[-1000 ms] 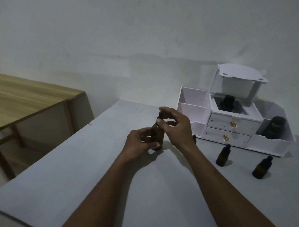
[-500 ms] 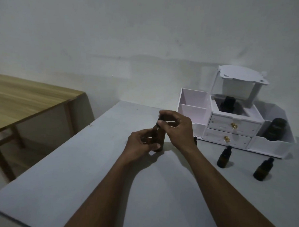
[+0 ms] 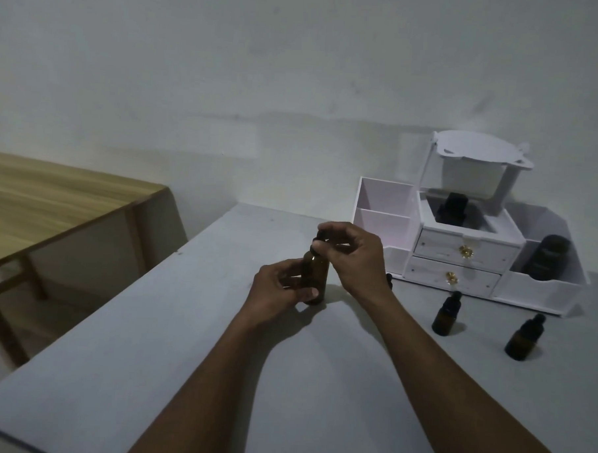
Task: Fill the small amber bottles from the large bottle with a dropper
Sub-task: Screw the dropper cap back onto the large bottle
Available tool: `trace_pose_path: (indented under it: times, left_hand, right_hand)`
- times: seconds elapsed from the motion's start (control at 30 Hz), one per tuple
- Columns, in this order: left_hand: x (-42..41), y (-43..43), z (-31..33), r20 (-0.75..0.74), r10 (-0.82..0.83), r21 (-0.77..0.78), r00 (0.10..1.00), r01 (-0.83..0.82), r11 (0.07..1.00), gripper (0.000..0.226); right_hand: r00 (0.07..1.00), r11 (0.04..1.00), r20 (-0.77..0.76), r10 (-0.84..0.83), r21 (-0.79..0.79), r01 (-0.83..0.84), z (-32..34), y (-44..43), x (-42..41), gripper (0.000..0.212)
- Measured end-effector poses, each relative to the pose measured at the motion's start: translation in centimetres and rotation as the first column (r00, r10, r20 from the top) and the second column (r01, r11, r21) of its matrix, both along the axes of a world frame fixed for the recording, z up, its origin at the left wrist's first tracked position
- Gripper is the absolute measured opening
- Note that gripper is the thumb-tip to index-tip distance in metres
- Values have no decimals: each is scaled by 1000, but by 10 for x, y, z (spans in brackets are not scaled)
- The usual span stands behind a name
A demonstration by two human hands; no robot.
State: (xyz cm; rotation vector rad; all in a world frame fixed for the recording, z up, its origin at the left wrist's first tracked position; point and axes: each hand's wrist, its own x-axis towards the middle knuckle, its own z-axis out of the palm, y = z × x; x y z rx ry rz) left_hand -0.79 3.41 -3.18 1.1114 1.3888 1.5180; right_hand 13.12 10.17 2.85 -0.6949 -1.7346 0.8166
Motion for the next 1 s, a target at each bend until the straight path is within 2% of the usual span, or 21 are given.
trace_pose_path:
  times: [0.17,0.27,0.5,0.8,1.0]
  left_hand:
    - [1,0,1,-12,-21,-4,1000,21,1000,54]
    - [2,-2,2,75,-19,-13,997,20,1000,51]
    - [2,-3,4,-42,17,-20,999,-18,1000,61]
    - [10,-8,9,60,-9,-33,998,11,999,47]
    - [11,-7,8,74,4,-37,997,-2,999,51]
  right_hand:
    - [999,999,3,37,-28,-37,-2,2,1,33]
    - [998,998,21,51,-24,-50,-3,2,2,30]
    - [1000,1000,2,16,14,-16,-3,-1,0,25]
    - [1000,1000,12,3,26,-4,-5,-2,2,27]
    - [1000,1000,30,-3,23,2,-6,-1,2,28]
